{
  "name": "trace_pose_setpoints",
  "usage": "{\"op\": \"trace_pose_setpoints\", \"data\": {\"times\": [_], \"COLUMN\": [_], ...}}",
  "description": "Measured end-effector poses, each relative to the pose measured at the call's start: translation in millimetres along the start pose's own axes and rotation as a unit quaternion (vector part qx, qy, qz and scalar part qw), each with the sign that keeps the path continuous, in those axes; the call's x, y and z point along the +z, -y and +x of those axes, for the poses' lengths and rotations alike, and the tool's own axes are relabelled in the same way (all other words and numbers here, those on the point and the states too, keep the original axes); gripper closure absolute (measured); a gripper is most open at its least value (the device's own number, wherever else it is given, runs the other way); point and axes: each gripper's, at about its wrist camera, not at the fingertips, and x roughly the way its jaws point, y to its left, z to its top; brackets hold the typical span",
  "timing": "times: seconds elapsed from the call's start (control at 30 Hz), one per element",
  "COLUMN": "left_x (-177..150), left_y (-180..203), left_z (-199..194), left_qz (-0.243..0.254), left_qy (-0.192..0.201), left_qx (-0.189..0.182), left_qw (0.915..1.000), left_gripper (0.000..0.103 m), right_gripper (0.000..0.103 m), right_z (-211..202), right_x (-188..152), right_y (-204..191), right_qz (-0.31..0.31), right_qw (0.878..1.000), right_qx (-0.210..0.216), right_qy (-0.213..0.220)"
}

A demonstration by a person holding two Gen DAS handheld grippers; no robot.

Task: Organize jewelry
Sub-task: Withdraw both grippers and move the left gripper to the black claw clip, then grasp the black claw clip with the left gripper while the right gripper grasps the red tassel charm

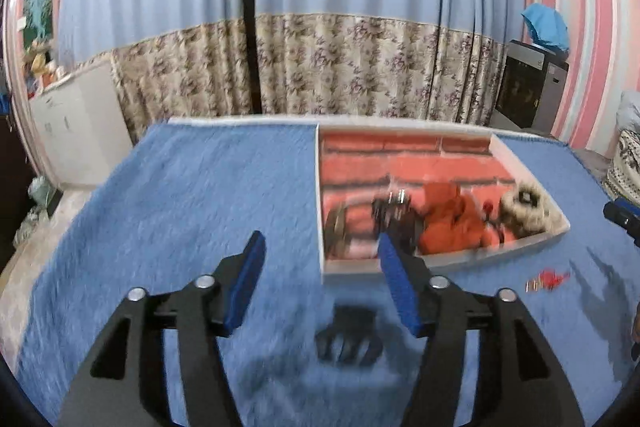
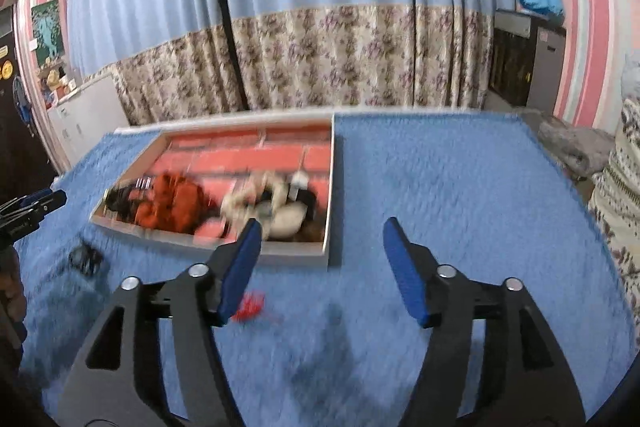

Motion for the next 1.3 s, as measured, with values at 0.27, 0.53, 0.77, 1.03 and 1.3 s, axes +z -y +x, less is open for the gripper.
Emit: {"op": "trace_pose_setpoints", "data": {"times": [0.27, 0.53, 0.77, 1.03, 1.3], "left_x": [-65, -53, -46, -49, -50], "left_y": [19, 21, 22, 21, 21], "left_z": [-9, 9, 29, 43, 55], "left_qz": [0.006, 0.009, 0.005, 0.000, 0.005], "left_qy": [-0.043, -0.060, -0.080, -0.103, -0.124], "left_qx": [-0.023, -0.001, 0.001, -0.003, -0.001], "left_qw": [0.9988, 0.9982, 0.9968, 0.9947, 0.9922], "left_gripper": [0.036, 0.036, 0.036, 0.036, 0.036], "right_gripper": [0.034, 0.030, 0.029, 0.029, 0.029], "right_z": [4, 12, 26, 45, 54], "right_x": [-49, -51, -44, -41, -39], "right_y": [-22, -41, -48, -52, -55], "right_qz": [0.009, -0.007, -0.020, -0.024, -0.027], "right_qw": [0.998, 0.997, 0.997, 0.996, 0.995], "right_qx": [0.040, 0.042, 0.039, 0.033, 0.035], "right_qy": [-0.055, -0.064, -0.069, -0.080, -0.089]}}
